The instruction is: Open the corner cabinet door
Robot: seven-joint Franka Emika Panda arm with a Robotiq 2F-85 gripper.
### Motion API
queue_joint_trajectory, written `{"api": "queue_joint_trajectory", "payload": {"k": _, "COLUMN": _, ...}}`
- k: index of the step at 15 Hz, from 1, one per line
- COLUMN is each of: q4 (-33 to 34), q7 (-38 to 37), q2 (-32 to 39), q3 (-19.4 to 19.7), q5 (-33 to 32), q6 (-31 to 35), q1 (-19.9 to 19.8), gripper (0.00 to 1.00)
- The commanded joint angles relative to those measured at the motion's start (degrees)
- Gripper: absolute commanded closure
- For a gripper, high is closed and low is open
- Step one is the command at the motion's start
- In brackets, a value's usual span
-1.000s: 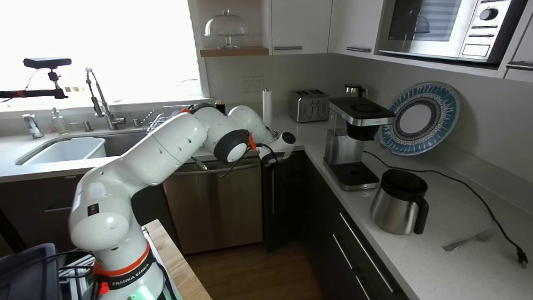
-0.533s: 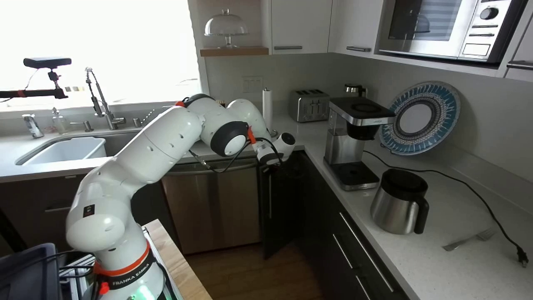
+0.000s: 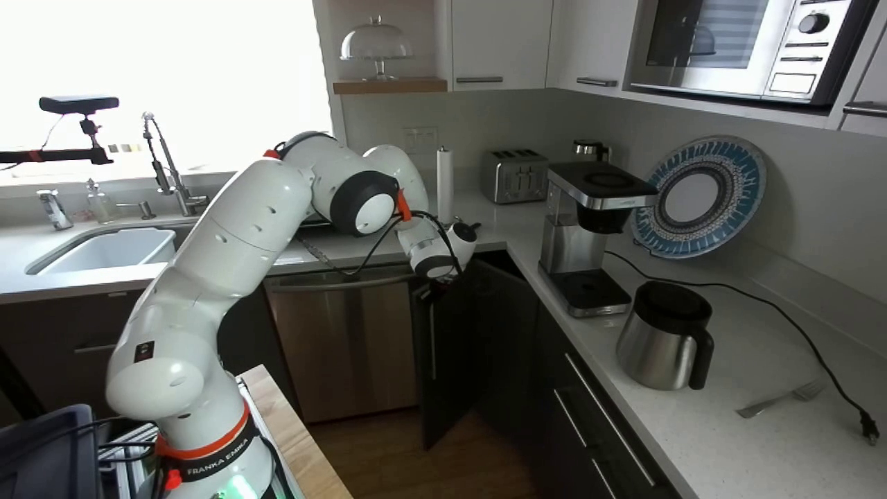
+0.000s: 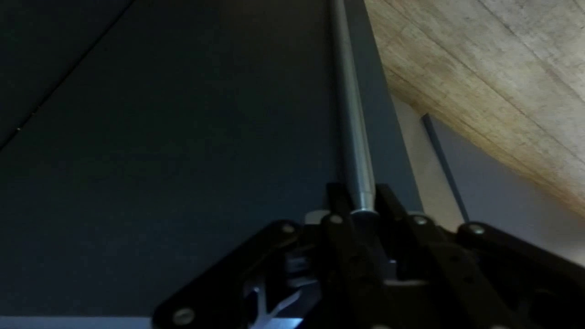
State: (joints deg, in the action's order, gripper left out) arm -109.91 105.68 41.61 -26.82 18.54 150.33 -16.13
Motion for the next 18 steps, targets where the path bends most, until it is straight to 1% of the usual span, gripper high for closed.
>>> {"api": "queue_joint_trajectory", "payload": {"k": 1, "q4": -12.1, "q7": 1.9, "q2": -9.8, "q3": 1.9, "q5": -0.3, "q6": -3.0, "q1": -1.6, "gripper": 0.95}}
{"api": "queue_joint_trajectory", "payload": {"k": 4, "q4": -17.4, "q7": 4.7, "q2": -14.8, "q3": 5.3, "q5": -1.5, "q6": -4.9, "q1": -0.8, "gripper": 0.95}}
{"api": "queue_joint_trajectory", "payload": {"k": 6, "q4": -19.8, "q7": 6.7, "q2": -17.4, "q3": 9.3, "q5": -4.6, "q6": -6.1, "q1": 1.1, "gripper": 0.95}}
{"api": "queue_joint_trajectory", "payload": {"k": 7, "q4": -20.9, "q7": 6.2, "q2": -18.8, "q3": 12.4, "q5": -7.9, "q6": -6.7, "q1": 3.0, "gripper": 0.95}}
{"api": "queue_joint_trajectory", "payload": {"k": 8, "q4": -21.6, "q7": 6.7, "q2": -19.6, "q3": 14.3, "q5": -10.2, "q6": -7.2, "q1": 4.0, "gripper": 0.95}}
{"api": "queue_joint_trajectory", "payload": {"k": 9, "q4": -21.9, "q7": 6.9, "q2": -20.1, "q3": 16.7, "q5": -13.6, "q6": -7.6, "q1": 5.3, "gripper": 0.95}}
{"api": "queue_joint_trajectory", "payload": {"k": 12, "q4": -23.1, "q7": 7.6, "q2": -21.7, "q3": 22.5, "q5": -23.0, "q6": -8.4, "q1": 8.5, "gripper": 0.95}}
{"api": "queue_joint_trajectory", "payload": {"k": 15, "q4": -24.4, "q7": 8.5, "q2": -22.8, "q3": 26.6, "q5": -30.6, "q6": -7.6, "q1": 10.2, "gripper": 0.95}}
{"api": "queue_joint_trajectory", "payload": {"k": 18, "q4": -25.4, "q7": 10.4, "q2": -23.4, "q3": 29.3, "q5": -35.3, "q6": -6.3, "q1": 10.2, "gripper": 0.95}}
